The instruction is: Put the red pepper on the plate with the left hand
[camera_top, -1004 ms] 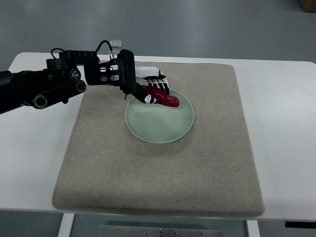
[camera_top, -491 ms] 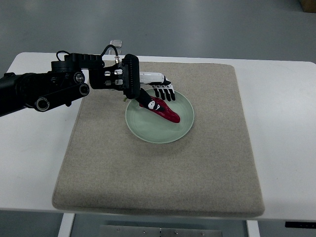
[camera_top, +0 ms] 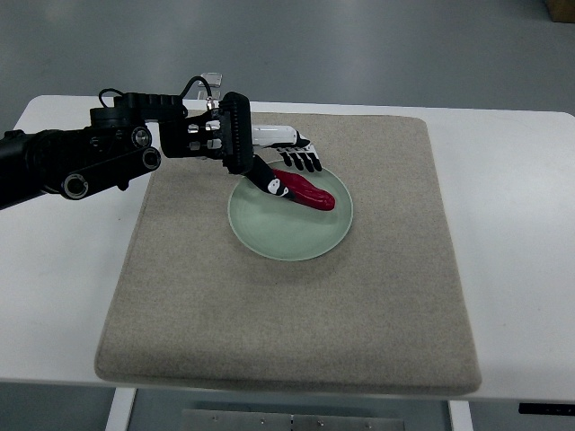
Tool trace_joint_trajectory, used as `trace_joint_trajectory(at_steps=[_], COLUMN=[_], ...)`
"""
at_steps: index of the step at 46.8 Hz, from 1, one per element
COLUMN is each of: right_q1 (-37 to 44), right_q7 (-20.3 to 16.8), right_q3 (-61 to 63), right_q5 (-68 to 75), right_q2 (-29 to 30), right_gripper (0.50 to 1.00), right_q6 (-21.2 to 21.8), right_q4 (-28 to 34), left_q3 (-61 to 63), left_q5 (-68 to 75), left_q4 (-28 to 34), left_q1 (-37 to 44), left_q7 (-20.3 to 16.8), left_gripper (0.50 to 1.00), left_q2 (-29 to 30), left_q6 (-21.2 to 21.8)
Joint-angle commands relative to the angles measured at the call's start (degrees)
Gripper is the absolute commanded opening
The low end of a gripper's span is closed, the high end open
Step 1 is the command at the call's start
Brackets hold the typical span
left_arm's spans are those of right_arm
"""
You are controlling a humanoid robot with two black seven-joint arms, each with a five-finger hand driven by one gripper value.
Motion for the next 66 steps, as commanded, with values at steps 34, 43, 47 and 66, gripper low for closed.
trace_joint_trajectory(at_steps=[34, 43, 47, 66], right_q1=[0.00, 0.00, 0.00, 0.00], right_q7=[0.00, 0.00, 0.00, 0.00], right_q3=[0.00, 0.00, 0.00, 0.00], right_q5=[0.00, 0.00, 0.00, 0.00], right_q2=[0.00, 0.00, 0.00, 0.00], right_gripper=[0.932, 0.932, 0.932, 0.932], right_q6=[0.00, 0.00, 0.00, 0.00], right_q4=[0.03, 0.03, 0.03, -0.06], left_q3=[-0.09, 0.00, 0.00, -0.27], left_q5=[-8.88, -30.67, -39.47, -64.08], left_q4=[22.62, 26.22, 27.10, 31.67], left_q1=[0.00, -0.09, 0.00, 0.79], left_q7=[0.09, 0.52, 0.61, 1.32], left_gripper=[0.883, 0.930, 0.930, 0.919], left_q2=[-0.20, -0.38, -0.38, -3.10], left_q6=[10.28, 10.28, 10.28, 11.24])
